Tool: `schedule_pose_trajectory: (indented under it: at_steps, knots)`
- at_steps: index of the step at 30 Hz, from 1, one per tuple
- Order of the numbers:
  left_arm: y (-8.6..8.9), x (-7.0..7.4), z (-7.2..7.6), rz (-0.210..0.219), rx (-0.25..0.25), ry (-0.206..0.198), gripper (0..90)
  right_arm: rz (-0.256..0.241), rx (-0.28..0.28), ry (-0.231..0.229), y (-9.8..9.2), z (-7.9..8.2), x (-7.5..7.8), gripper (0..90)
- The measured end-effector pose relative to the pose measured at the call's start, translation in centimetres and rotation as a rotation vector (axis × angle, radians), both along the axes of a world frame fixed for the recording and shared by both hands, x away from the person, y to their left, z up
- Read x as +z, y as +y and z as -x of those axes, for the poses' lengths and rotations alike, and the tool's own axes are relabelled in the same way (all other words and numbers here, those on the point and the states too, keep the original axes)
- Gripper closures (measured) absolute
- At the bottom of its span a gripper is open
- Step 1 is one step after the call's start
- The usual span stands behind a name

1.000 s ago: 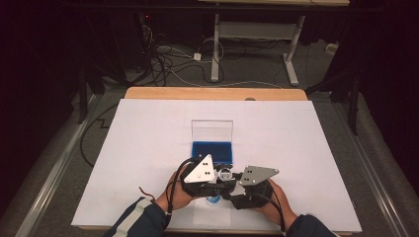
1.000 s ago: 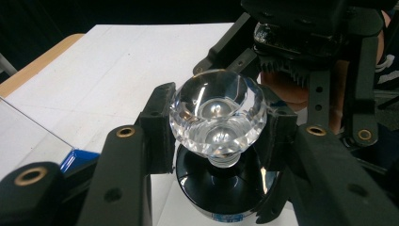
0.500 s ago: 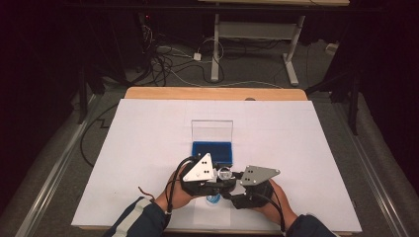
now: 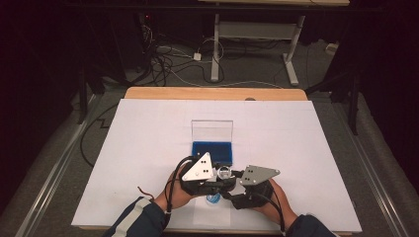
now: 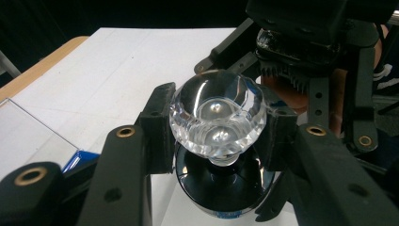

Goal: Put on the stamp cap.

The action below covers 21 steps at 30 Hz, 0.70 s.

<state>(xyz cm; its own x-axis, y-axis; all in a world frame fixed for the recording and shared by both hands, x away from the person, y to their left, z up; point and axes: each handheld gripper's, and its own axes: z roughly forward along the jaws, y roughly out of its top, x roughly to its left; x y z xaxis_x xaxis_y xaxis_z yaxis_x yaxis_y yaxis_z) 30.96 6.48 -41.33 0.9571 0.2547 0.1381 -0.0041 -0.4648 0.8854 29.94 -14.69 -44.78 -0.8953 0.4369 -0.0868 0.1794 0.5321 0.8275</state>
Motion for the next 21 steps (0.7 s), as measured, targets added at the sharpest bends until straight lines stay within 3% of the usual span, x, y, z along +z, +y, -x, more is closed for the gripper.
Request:
schedule_pose_trajectory:
  at_steps: [8,9,11,21]
  knots:
    - [0.1,0.0,-0.1,-0.005,0.032,-0.022,54.2,-0.005,0.0,0.008,0.1,0.1,0.0,29.8]
    - [0.2,0.0,-0.2,-0.001,0.043,-0.021,54.1,-0.004,0.016,0.016,0.1,0.1,0.0,26.5]
    - [0.7,0.1,-0.4,0.022,0.04,-0.002,54.1,0.019,0.024,0.006,0.3,0.2,-0.1,26.5]
    - [1.6,0.5,-0.6,0.018,0.052,-0.006,54.1,0.018,0.008,-0.032,-0.2,0.2,0.2,26.2]
